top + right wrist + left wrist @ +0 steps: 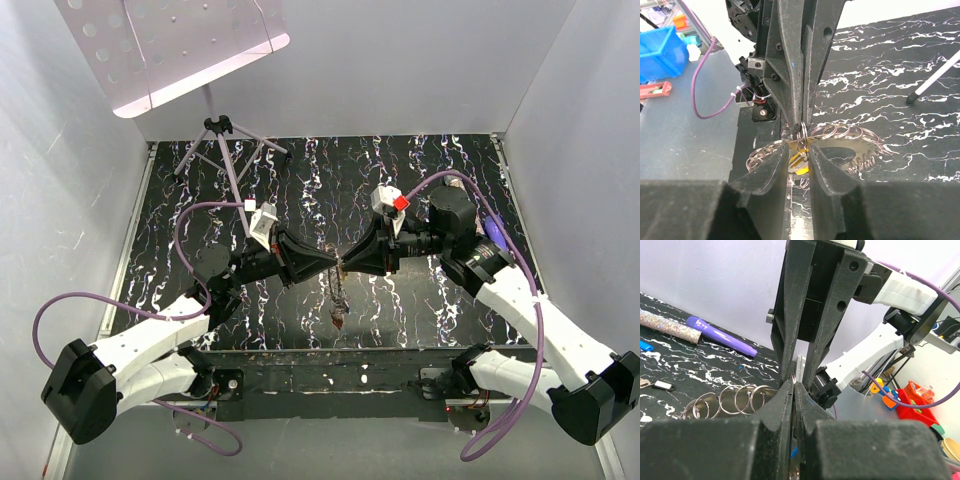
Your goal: Put the keys on the keyring
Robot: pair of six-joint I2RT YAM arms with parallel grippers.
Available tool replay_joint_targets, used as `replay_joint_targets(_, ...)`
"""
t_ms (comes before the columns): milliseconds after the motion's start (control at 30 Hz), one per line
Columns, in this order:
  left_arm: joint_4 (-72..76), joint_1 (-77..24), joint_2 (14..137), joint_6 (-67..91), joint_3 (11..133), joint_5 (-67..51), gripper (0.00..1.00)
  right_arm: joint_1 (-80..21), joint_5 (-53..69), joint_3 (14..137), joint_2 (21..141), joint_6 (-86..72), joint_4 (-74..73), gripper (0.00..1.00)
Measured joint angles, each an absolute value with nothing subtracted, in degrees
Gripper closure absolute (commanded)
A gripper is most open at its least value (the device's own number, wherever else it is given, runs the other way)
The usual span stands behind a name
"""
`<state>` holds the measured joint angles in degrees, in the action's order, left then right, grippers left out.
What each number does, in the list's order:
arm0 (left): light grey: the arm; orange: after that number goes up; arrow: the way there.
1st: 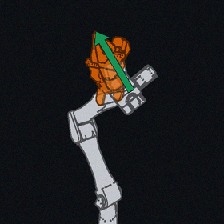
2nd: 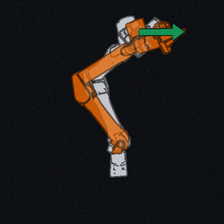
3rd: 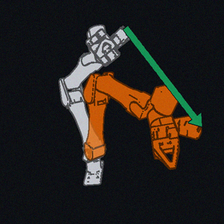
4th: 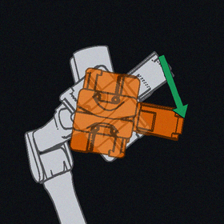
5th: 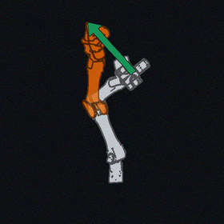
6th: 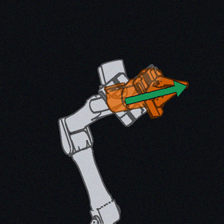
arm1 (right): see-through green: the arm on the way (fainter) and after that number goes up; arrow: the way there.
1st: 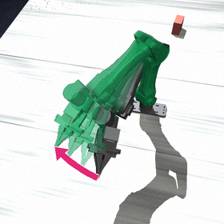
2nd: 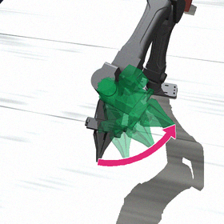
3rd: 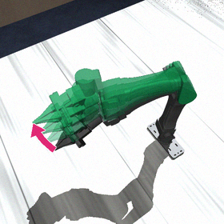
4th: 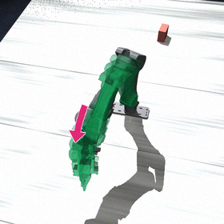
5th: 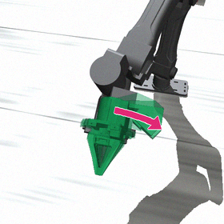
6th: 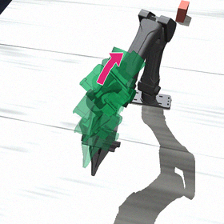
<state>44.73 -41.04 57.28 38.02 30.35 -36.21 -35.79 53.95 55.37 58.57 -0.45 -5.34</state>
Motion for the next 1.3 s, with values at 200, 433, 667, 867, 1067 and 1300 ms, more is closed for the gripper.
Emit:
replay_joint_targets(200,46.7,-41.0,57.3,38.7,30.0,-36.3,1.0,-35.8,55.0,55.4,59.0,-1.7,-4.1,0.74)
replay_joint_targets(433,48.1,-41.0,57.7,39.6,29.5,-36.5,1.0,-35.8,55.9,55.4,59.5,-3.4,-2.2,0.9)
replay_joint_targets(667,49.2,-41.0,57.6,40.1,29.4,-36.8,1.0,-35.7,56.3,55.4,59.6,-4.3,-1.4,0.99)
replay_joint_targets(867,49.1,-39.5,57.6,41.6,28.9,-39.1,0.62,-35.9,56.5,55.4,59.7,-2.0,-4.4,0.99)
replay_joint_targets(1067,38.6,-31.5,57.6,42.3,32.9,-49.0,0.4,-35.9,57.0,57.3,61.1,7.1,-17.9,0.99)
replay_joint_targets(1300,17.2,-30.8,64.7,35.8,48.9,-61.8,0.4,-35.9,57.0,59.4,62.8,15.2,-30.3,0.99)
